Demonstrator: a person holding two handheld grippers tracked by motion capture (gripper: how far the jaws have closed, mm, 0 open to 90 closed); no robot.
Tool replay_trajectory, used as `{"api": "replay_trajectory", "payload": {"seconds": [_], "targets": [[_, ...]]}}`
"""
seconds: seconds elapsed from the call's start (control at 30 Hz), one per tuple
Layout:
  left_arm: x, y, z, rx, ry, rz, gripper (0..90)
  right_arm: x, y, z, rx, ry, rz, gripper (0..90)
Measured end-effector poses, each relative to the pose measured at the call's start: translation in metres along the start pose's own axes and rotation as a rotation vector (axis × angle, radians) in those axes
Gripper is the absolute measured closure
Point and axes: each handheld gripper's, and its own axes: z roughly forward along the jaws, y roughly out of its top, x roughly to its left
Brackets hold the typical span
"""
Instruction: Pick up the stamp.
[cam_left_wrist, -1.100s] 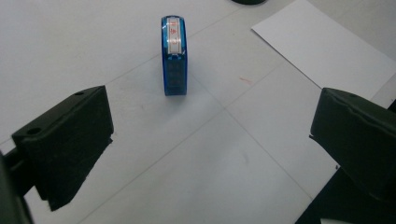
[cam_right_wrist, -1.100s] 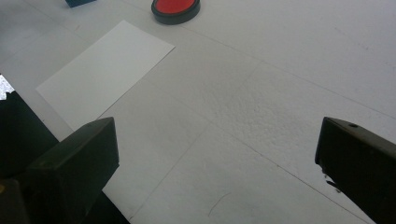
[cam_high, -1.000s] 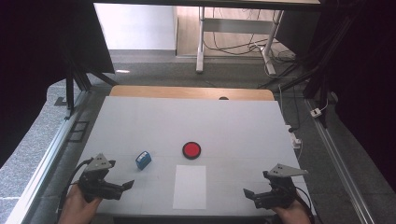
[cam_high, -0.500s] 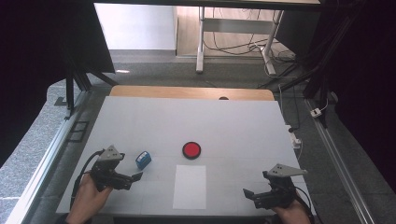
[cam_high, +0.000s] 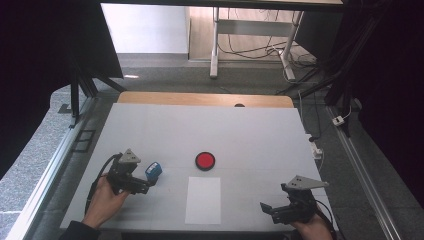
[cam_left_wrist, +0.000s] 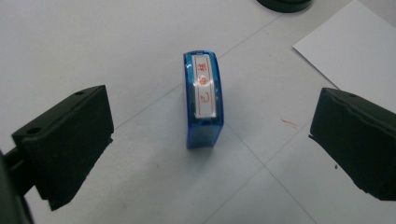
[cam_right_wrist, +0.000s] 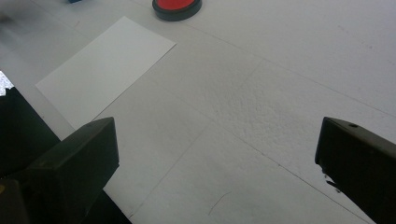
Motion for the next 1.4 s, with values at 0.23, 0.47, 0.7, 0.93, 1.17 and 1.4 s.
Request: {"api": "replay_trajectory", "payload": {"seconds": [0.23,0.47,0.7,0.93,1.17,1.4], "targets": [[0.005,0.008,0.017,0.049,0.001,0.049,0.0,0.000,0.000,0.000,0.001,0.000,-0.002,0.0],[0.008,0.014,0.024,0.087,0.025,0.049,14.2,0.000,0.000,0.000,0.002,0.001,-0.004,0.0],[0.010,0.015,0.024,0.108,0.014,0.054,39.4,0.001,0.000,0.001,0.005,0.000,-0.004,0.0],[0.008,0.018,0.022,0.119,0.009,0.048,55.0,0.001,0.000,0.001,0.007,0.001,-0.005,0.0],[0.007,0.019,0.021,0.132,-0.001,0.044,70.1,0.001,0.000,0.001,0.008,0.001,-0.007,0.0],[0.008,0.020,0.021,0.139,-0.015,0.023,70.3,0.001,0.000,0.001,0.008,0.002,-0.008,0.0]]}}
